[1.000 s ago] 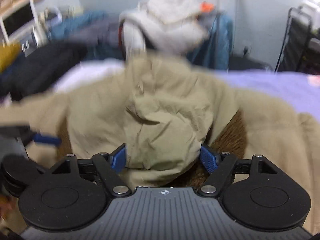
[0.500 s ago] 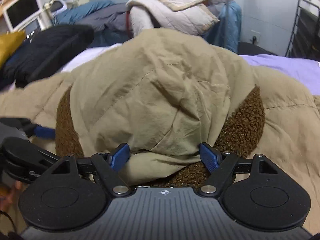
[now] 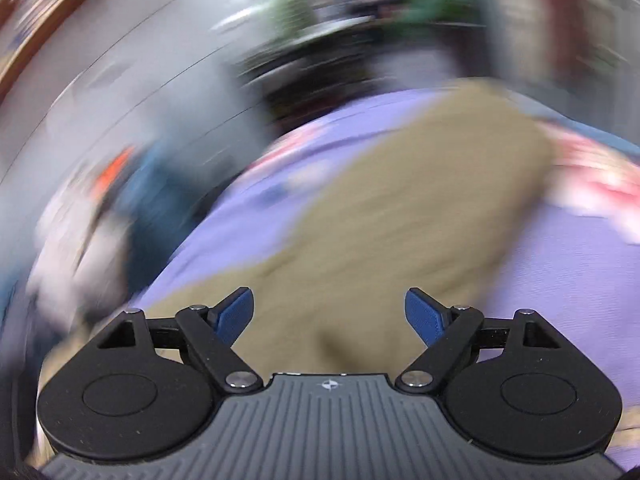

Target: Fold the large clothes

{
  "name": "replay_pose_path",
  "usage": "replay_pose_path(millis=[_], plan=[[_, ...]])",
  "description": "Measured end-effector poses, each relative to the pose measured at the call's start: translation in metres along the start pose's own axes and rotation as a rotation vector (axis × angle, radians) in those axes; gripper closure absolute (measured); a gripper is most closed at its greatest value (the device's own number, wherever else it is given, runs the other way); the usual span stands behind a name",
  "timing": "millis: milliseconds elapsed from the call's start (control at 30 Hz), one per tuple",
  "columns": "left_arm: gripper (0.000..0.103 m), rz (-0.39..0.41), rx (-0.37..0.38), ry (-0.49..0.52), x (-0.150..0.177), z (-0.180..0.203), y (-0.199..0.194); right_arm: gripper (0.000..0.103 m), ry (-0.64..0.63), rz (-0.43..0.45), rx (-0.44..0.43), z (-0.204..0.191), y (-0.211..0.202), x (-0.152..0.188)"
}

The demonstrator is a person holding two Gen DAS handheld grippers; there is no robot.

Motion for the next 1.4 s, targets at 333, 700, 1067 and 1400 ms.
replay_pose_path(millis=[333,700,1067,1400], plan=[[0.000,-0.022,-0.018,-0.013,0.015,0.018,-0.021,0.018,0.353,0.031,0.027,0.121,0.048,-0.071],[0.000,-0.038,-0.047,-0.049,0.038,0.042,-0.042,0.086,0.354,0.051,-0.137,0.110,0.055,-0.089],[0.000,0.025,-0.074,-0.070,0.034,0.004,-0.057,0.088,-0.390,0.113,-0.590,-0.144,-0.095,-0.043],[0.000,0.076,-0.137,-0.102,0.038,-0.073,-0.067,0.088,-0.910,-0.107,-0.736,-0.302,-0.125,0.208]])
Point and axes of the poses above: each gripper's, at about its wrist camera, not at the fingertips, and y roughly the way its jaws point, z to its right, x to its underside, the point moved 4 cm from there along y, roughly the way its jaws point, and after that the axes turned 1 degree about -z, right-handed, at the moved point
